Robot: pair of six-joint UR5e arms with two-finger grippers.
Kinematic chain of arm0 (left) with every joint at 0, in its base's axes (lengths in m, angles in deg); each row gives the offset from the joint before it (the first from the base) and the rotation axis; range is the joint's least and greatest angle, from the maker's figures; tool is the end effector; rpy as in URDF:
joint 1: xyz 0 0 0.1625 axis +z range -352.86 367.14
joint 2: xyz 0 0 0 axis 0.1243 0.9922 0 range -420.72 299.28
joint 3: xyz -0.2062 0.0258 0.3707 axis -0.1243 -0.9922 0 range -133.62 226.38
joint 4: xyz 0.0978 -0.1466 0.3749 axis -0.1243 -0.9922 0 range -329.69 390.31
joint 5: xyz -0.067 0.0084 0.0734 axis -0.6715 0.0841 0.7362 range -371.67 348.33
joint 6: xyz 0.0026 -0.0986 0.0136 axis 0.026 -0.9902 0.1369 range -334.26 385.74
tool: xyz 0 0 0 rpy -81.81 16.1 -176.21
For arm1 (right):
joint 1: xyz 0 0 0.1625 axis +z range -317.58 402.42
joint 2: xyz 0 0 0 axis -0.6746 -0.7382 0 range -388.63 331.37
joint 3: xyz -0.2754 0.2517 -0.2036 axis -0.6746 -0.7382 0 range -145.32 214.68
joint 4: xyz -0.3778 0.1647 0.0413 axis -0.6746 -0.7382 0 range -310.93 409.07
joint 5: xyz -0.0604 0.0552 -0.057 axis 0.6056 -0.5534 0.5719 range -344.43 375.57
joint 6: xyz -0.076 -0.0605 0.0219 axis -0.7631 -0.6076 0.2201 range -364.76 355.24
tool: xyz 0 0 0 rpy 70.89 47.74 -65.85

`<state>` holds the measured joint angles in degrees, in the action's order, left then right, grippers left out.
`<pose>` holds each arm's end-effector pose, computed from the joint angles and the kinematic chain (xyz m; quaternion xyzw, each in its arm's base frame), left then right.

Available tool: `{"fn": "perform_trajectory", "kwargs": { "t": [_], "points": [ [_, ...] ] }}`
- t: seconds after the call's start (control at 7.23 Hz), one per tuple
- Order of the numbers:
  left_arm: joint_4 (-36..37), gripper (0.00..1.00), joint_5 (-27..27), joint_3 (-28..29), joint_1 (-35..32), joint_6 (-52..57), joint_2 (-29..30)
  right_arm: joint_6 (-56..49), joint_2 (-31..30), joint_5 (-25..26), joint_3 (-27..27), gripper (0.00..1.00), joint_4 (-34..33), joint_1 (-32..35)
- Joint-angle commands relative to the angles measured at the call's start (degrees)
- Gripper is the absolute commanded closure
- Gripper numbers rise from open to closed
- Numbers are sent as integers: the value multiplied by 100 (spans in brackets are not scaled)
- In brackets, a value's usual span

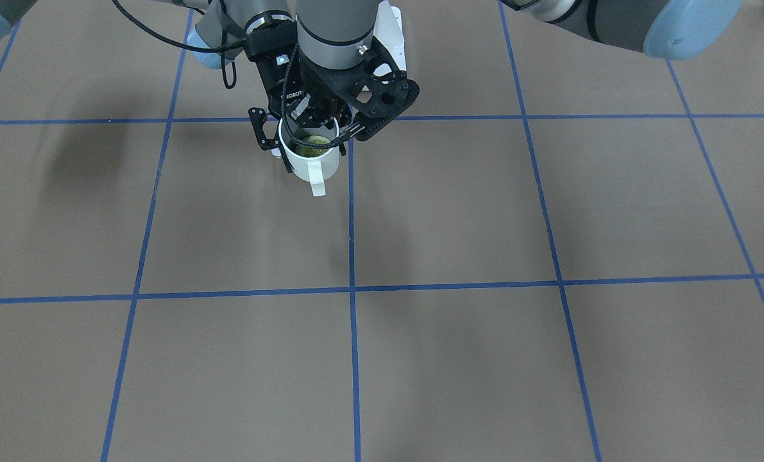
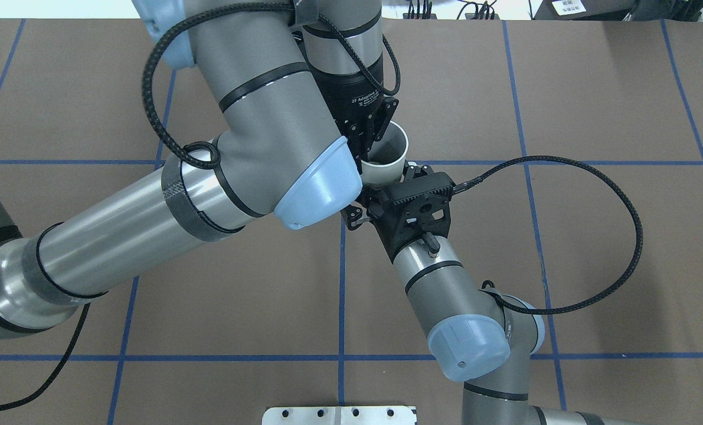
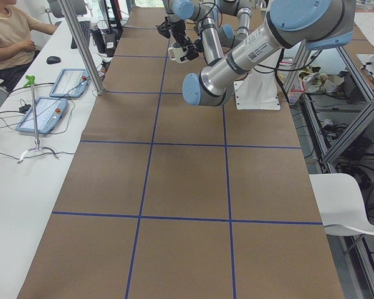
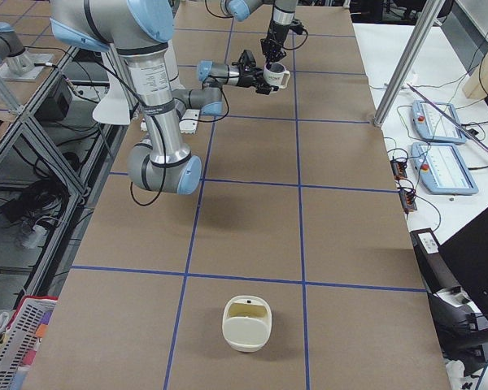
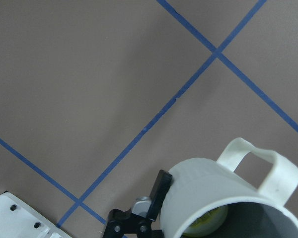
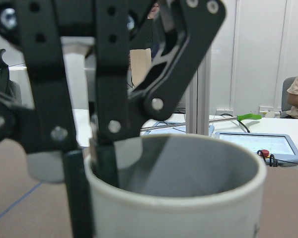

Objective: Left arm hands cup to right arm to dump lemon

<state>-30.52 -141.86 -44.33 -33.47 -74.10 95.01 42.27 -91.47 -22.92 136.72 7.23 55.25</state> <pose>0.4634 -0.4883 -0.0222 -0.2343 0.3757 -0.2799 0.8518 -0.5034 -0.3312 0.1960 0.5688 -0.4027 0.1204 0.7070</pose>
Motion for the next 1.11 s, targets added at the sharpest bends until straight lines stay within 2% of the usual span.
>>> {"fn": "perform_trajectory", "kwargs": {
  "t": [0.0, 0.28, 0.55, 0.83, 0.97],
  "points": [
    [1, 0, 11, -9, 0, 0, 10, 0, -9, -1, 0, 71, 0, 0],
    [36, 0, 11, -411, -87, 0, -8, 17, -9, -10, 0, 72, 0, 9],
    [36, 0, 11, -1051, -341, 0, -51, 113, -183, -37, 61, 72, 0, 88],
    [27, 0, 37, -1231, -378, 9, -113, 1164, -971, -45, 306, 71, 105, 358],
    [27, 0, 38, -1231, -360, 9, -139, 1186, -1611, -115, 560, 70, 575, 630]
  ]
}}
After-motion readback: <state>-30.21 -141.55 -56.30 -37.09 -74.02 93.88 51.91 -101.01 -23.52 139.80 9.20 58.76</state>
